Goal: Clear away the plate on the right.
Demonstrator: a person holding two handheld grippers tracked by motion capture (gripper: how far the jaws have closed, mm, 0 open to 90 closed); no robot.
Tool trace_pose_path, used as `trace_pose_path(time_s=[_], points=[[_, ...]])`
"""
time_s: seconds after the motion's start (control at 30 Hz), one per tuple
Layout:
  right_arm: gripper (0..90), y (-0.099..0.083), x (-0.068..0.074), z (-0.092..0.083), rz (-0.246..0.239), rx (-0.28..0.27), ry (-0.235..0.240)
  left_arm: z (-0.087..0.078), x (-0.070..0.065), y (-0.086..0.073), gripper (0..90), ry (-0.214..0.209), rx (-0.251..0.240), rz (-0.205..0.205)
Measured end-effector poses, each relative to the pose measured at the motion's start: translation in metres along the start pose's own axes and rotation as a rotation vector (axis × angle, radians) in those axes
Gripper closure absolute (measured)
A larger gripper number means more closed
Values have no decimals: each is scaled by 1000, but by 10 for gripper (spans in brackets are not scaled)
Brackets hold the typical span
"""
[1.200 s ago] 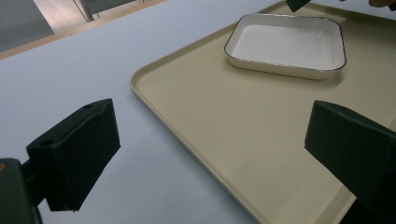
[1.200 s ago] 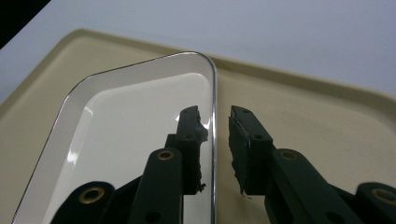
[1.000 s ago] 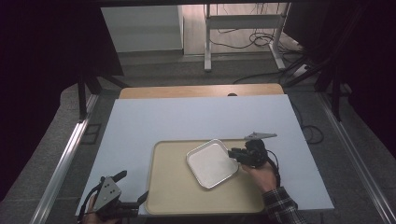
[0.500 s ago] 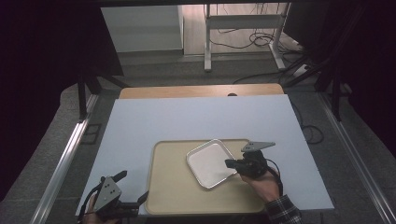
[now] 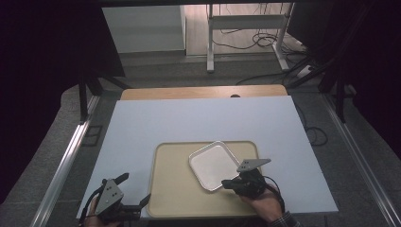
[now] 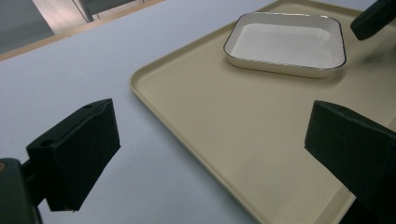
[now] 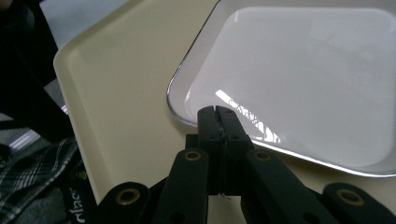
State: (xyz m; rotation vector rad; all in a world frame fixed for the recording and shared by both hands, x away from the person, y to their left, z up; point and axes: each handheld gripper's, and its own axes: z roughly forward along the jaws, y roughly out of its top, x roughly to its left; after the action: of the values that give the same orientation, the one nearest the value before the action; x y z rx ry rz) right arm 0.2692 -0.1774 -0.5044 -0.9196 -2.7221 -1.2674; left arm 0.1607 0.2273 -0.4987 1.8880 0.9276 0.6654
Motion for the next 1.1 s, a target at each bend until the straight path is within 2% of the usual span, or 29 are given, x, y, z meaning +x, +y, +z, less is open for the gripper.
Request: trace_pose_path(time_s=[0.27,0.9,1.1], points=[[900,-5,-1,14,-8,48,1,0,0,0,27,1,2,6],[900,11,3,41,-12,21,33,1,-1,0,27,2,5,13],[900,15,2,46,-19,16,25,1,-2,1,27,3,7,18]])
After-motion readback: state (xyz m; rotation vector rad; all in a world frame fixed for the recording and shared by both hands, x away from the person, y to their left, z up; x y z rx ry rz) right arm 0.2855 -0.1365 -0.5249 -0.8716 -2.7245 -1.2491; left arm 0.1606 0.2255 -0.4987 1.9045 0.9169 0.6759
